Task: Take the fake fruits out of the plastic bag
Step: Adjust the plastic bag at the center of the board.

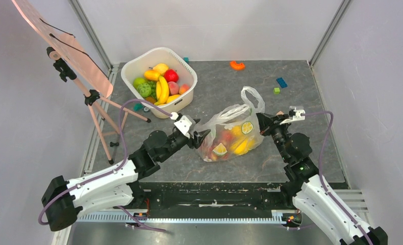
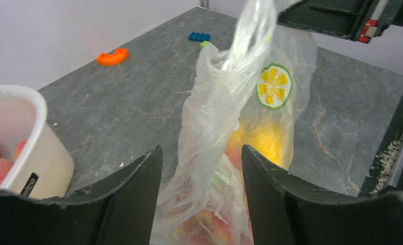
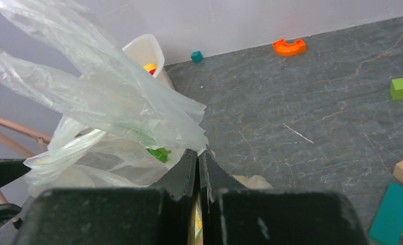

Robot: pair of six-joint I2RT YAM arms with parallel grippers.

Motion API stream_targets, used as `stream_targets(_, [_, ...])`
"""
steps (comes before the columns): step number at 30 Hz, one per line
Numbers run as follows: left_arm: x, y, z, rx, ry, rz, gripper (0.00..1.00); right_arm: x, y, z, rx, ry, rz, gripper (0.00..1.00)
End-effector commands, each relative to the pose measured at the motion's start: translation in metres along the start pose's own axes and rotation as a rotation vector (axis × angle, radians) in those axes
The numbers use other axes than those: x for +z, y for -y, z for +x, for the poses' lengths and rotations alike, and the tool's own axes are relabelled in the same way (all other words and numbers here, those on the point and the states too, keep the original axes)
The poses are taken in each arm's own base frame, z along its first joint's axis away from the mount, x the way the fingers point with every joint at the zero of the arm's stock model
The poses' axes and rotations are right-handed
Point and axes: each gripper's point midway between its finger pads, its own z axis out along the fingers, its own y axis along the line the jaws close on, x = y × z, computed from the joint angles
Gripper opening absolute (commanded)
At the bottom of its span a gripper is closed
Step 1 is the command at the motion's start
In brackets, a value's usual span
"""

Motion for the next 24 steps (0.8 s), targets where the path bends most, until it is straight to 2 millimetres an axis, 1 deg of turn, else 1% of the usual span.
stream_targets(1, [0.01,0.017,-0.025,0.044,0.029,0.11,0.7,0.0,-0.009,-0.003,0.047,0.003,-0.031,0.0])
stream_targets(3, [0.009,0.029,-0.025,0.079,0.03,0.187,0.79,0.0,-0.009,-0.003,0.043,-0.001,-0.03,0.0])
stream_targets(4, [0.009,0.032,-0.025,0.099,0.03,0.21,0.81,-0.001,-0.009,-0.003,0.043,-0.001,-0.03,0.0])
stream_targets(8, [0.017,0.031,-0.024,0.155,0.019,0.207,0.89,-0.001,-0.009,-0.002,0.037,-0.007,-0.033,0.0])
stream_targets(11, [0.03,0.03,-0.023,0.207,-0.006,0.197,0.92,-0.001,-0.009,0.0,0.036,-0.014,-0.037,0.0])
stream_targets(15, [0.052,0.024,-0.019,0.302,-0.048,0.153,0.94,-0.001,-0.01,0.0,0.035,-0.015,-0.043,0.0])
stream_targets(18, [0.067,0.012,-0.01,0.345,-0.088,0.076,0.95,-0.002,-0.012,-0.002,0.03,-0.013,-0.052,0.0])
stream_targets(22, [0.079,-0.005,-0.008,0.403,-0.108,-0.016,0.96,-0.003,-0.013,-0.003,0.016,-0.02,-0.057,0.0])
stream_targets(24, [0.084,-0.009,-0.005,0.413,-0.122,-0.044,0.95,-0.005,-0.014,-0.004,0.016,-0.017,-0.057,0.0])
